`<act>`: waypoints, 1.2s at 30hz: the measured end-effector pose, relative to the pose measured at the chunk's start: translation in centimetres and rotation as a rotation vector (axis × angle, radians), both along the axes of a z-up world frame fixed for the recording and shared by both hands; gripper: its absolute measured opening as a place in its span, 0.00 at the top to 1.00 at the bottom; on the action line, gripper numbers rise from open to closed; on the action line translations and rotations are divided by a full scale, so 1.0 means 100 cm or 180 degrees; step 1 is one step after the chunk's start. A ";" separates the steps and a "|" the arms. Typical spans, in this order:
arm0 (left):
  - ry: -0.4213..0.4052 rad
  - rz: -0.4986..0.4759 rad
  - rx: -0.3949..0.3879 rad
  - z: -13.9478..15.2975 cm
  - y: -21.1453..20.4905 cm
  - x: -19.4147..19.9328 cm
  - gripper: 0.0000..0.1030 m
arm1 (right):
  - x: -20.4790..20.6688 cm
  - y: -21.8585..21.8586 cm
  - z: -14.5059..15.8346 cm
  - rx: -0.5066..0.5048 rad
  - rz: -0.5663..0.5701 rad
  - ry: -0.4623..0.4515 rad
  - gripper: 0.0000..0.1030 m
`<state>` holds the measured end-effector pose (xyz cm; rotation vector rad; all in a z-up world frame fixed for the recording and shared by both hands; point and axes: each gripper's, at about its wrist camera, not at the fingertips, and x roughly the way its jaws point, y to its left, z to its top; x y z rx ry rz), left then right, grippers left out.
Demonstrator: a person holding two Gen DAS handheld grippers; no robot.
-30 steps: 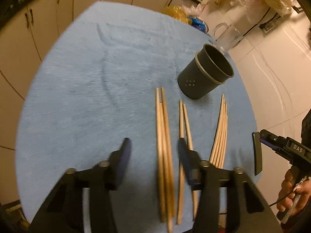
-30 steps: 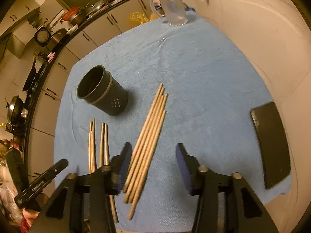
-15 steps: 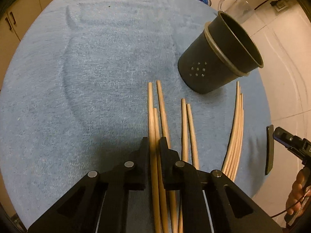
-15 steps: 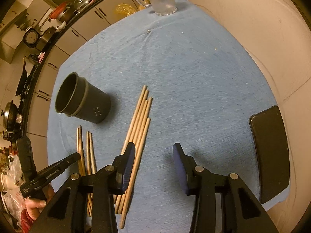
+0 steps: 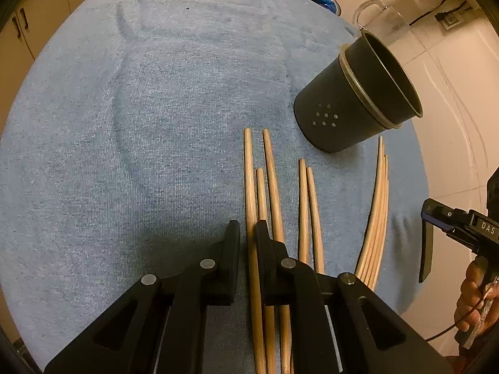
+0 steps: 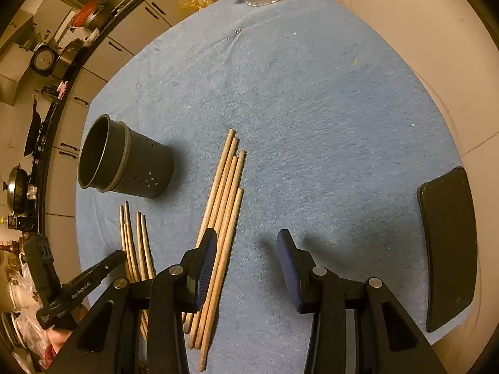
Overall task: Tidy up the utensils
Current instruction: 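Close the left tool on a wooden chopstick while the right tool grasps another chopstick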
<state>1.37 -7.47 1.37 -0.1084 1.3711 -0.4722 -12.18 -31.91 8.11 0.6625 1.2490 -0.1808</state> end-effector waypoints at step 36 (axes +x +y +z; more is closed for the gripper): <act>-0.0250 -0.0016 0.0531 0.011 -0.021 0.003 0.94 | 0.065 0.040 -0.044 -0.0419 0.0235 0.0715 0.90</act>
